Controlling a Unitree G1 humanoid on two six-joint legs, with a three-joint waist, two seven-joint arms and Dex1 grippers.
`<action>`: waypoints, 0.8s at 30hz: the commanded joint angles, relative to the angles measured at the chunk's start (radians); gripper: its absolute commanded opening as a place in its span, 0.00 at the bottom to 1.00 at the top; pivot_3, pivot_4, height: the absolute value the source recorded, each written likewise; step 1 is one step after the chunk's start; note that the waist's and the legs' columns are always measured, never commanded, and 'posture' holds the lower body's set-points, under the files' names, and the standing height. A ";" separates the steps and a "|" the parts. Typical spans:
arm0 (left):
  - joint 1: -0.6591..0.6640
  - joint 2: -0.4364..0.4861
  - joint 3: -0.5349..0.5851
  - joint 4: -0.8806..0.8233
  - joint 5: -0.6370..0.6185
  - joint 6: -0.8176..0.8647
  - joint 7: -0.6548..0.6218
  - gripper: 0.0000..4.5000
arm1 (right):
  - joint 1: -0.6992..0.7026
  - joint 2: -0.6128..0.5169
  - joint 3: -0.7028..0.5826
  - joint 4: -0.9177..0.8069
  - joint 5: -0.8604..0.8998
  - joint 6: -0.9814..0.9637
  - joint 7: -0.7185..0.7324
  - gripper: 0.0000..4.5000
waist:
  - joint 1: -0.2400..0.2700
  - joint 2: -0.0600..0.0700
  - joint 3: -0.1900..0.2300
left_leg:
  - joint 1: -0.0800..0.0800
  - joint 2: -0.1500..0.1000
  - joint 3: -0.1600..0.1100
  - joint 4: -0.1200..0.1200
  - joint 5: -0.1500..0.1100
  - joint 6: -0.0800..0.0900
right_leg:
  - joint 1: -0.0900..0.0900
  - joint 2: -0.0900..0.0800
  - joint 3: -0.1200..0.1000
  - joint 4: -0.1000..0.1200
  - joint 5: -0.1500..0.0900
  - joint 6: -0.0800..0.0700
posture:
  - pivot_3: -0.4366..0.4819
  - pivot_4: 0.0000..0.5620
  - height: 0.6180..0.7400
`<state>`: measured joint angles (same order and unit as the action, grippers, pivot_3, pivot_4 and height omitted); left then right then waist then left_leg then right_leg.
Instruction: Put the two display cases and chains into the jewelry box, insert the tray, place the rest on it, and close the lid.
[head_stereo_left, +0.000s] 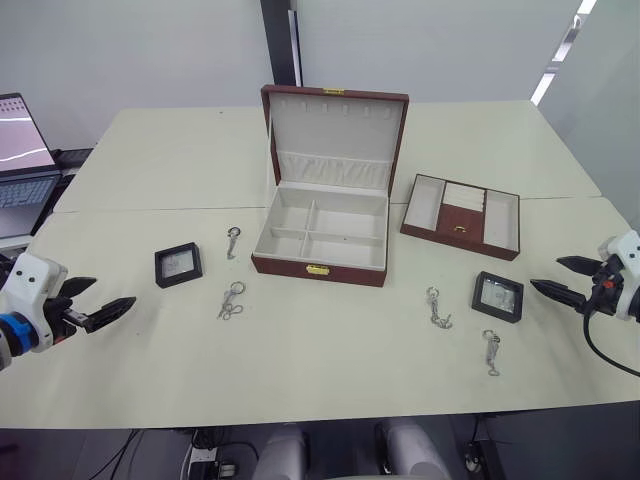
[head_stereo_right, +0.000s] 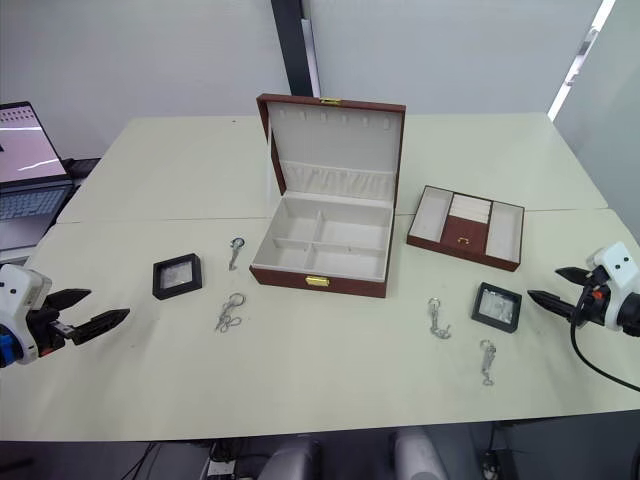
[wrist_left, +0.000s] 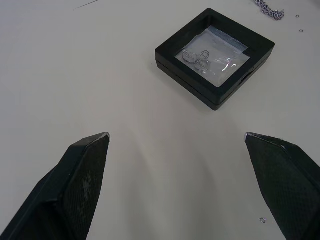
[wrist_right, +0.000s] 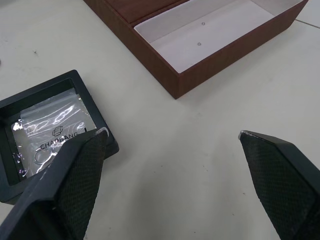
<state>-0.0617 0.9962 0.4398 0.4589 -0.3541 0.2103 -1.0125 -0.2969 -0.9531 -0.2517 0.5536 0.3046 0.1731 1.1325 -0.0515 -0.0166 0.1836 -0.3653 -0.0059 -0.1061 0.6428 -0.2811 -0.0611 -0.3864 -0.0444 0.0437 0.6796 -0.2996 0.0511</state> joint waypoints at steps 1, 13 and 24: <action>0.002 0.004 0.023 -0.019 -0.003 -0.016 0.003 1.00 | -0.017 -0.020 -0.029 -0.007 0.006 -0.016 0.000 0.99 | 0.000 0.000 0.000 | 0.000 0.000 0.000 0.000 0.000 0.000 | 0.000 0.000 0.000 0.000 0.000 0.000 | 0.48 0.27 1.00; -0.004 0.006 0.022 0.009 0.005 -0.041 0.006 1.00 | -0.017 -0.017 -0.036 -0.004 0.006 -0.025 -0.008 0.99 | 0.000 0.000 0.000 | 0.000 0.000 0.000 0.000 0.000 0.000 | 0.000 0.000 0.000 0.000 0.000 0.000 | 0.48 0.27 1.00; -0.002 0.005 0.019 0.024 0.020 -0.056 0.010 1.00 | -0.019 -0.017 -0.037 0.002 0.003 -0.031 -0.010 0.99 | -0.002 0.000 0.000 | 0.000 0.000 0.000 0.000 0.000 0.000 | 0.000 0.000 0.000 0.001 0.000 0.000 | 0.48 0.27 1.00</action>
<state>-0.0608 0.9962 0.4398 0.4823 -0.3326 0.1680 -1.0106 -0.2983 -0.9530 -0.2538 0.5572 0.2976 0.1601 1.1269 -0.0534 -0.0166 0.1836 -0.3653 -0.0060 -0.1061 0.6432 -0.2811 -0.0611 -0.3864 -0.0444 0.0437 0.6801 -0.2995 0.0510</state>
